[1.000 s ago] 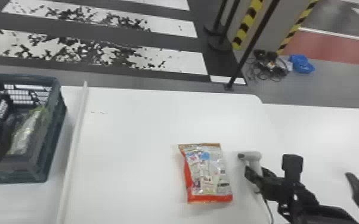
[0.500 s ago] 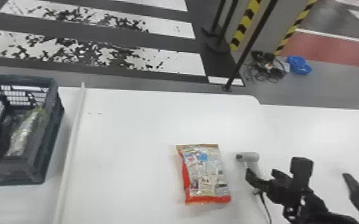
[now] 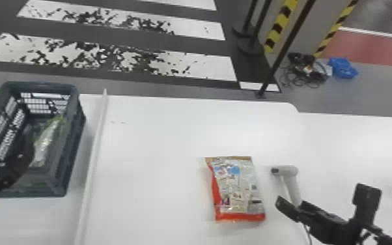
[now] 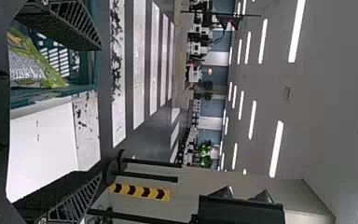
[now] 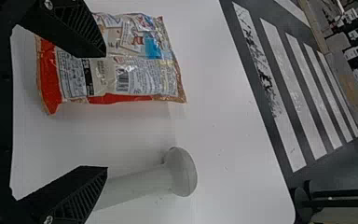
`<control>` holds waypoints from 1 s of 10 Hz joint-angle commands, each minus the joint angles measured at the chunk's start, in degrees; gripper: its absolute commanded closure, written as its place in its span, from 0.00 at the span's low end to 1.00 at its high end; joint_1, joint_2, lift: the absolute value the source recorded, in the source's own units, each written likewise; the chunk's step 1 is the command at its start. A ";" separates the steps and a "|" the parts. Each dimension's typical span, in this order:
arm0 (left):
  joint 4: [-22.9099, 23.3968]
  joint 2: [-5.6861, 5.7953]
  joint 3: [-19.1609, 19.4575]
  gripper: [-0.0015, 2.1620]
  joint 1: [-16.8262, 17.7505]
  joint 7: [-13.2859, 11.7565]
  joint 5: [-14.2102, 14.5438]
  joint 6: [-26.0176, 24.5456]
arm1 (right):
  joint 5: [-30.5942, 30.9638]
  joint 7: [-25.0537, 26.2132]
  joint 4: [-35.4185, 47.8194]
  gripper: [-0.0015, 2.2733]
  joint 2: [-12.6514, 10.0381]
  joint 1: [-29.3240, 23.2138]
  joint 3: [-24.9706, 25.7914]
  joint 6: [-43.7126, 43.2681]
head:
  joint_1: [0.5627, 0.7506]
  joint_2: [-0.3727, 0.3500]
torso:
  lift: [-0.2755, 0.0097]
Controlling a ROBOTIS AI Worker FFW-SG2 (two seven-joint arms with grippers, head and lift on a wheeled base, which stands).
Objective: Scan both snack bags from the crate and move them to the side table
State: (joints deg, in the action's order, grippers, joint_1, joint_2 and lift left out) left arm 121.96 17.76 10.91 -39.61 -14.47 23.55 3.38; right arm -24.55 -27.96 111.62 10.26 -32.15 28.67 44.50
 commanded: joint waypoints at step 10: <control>-0.23 0.44 0.34 0.02 0.06 -0.29 0.00 0.53 | 4.51 -3.33 -16.52 0.03 2.31 13.78 -7.31 3.45 | 0.70 0.39 | 0.86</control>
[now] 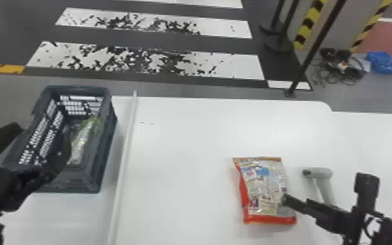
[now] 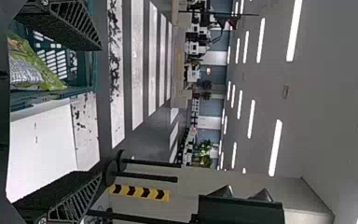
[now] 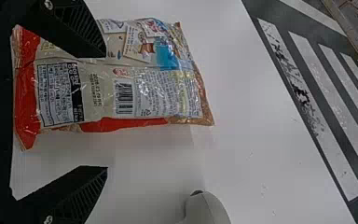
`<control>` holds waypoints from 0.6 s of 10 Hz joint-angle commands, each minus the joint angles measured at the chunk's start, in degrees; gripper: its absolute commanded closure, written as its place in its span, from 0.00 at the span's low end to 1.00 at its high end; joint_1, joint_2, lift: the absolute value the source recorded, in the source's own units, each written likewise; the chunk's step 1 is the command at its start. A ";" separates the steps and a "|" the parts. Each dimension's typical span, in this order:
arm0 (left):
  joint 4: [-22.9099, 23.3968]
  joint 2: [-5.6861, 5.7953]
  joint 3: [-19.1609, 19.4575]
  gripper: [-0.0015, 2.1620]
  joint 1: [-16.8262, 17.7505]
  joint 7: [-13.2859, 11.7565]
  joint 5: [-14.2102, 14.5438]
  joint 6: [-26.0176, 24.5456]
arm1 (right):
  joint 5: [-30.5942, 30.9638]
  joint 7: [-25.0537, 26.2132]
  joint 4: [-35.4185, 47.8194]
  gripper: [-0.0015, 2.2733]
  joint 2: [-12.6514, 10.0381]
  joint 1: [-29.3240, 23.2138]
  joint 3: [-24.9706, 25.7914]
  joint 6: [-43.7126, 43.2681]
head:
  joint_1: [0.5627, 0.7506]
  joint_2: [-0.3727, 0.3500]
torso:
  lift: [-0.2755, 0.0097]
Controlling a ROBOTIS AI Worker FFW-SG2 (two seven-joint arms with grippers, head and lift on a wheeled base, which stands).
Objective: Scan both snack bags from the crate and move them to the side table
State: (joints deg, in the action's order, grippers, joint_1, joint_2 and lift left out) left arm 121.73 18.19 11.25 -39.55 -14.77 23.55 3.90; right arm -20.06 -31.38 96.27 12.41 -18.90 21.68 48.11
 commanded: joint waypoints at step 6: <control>-0.09 0.18 0.09 0.02 0.09 0.09 -0.09 0.00 | 1.87 -2.55 -5.92 0.10 1.22 4.40 -4.98 0.37 | 0.70 0.45 | 0.86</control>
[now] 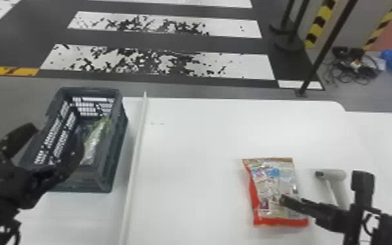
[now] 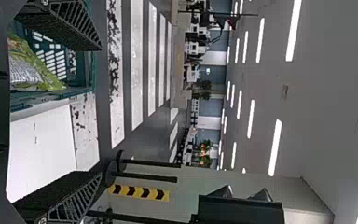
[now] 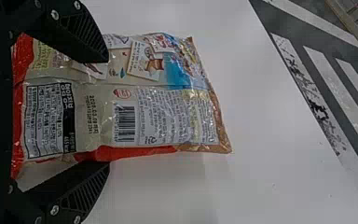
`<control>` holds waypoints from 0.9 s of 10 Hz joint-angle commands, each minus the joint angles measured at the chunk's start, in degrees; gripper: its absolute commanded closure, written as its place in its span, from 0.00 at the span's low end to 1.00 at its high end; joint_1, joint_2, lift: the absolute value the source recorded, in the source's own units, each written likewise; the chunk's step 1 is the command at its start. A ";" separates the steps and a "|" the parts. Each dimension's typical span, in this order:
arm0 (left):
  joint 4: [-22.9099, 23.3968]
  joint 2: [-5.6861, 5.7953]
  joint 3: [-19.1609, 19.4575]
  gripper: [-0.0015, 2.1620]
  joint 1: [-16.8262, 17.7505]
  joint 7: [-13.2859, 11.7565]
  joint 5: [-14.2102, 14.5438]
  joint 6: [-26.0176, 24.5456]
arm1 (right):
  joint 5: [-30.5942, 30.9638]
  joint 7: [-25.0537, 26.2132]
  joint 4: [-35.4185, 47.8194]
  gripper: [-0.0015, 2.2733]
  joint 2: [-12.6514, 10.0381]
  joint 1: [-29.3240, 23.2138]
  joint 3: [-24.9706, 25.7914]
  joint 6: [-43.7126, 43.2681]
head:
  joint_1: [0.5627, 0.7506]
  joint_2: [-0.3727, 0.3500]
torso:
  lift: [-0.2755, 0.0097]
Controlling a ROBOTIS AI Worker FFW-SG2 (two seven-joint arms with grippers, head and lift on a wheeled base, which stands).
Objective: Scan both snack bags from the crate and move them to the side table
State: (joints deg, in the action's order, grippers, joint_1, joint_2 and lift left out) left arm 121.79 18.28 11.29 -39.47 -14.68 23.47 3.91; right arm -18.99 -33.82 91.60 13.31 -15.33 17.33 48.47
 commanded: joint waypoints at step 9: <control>-0.15 0.09 0.14 0.02 0.45 0.17 0.09 0.00 | -4.39 -2.13 16.85 0.97 -0.39 -4.79 4.29 10.38 | 0.70 0.51 | 0.86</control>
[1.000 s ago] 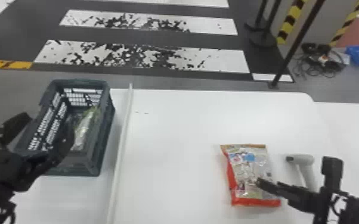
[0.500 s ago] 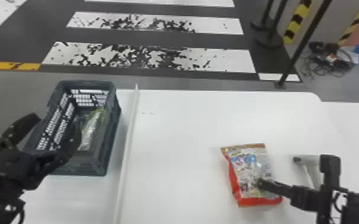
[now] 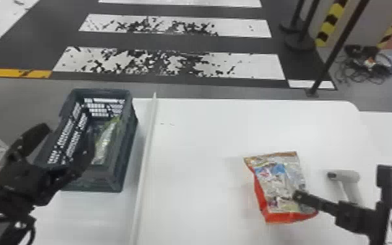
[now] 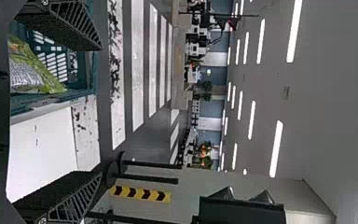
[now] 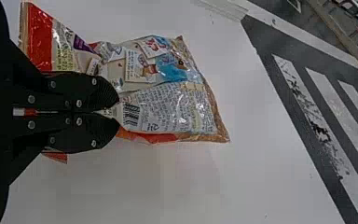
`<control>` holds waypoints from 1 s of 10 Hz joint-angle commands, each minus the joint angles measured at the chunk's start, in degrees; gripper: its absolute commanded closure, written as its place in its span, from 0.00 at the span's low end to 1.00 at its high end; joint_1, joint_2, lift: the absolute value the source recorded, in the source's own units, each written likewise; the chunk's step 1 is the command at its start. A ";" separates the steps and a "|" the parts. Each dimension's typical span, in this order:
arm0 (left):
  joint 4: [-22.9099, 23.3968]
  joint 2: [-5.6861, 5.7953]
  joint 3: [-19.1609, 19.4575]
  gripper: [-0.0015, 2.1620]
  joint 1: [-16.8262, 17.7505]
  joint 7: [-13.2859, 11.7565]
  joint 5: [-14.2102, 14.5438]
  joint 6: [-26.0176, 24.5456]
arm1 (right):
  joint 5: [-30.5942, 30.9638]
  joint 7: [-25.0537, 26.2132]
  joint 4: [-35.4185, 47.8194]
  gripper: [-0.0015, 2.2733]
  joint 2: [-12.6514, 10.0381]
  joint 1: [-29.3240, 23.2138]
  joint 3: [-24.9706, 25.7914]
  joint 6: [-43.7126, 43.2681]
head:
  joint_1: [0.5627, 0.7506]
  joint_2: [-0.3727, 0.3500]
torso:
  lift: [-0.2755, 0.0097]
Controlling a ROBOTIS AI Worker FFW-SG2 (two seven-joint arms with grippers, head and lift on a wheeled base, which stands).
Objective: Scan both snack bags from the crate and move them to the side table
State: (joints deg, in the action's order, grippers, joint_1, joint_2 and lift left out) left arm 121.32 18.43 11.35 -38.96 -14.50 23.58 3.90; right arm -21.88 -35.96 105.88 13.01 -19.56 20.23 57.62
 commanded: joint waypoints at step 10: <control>-1.17 0.38 0.34 0.02 -0.42 -0.35 -0.11 0.88 | -5.10 25.23 -21.42 0.97 3.51 16.22 20.91 -18.81 | 0.70 0.04 | 0.86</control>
State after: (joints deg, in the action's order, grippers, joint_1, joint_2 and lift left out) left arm 120.50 18.67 11.71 -39.42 -14.82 23.47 4.49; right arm -26.67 -11.68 86.44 16.11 -3.84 41.41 41.38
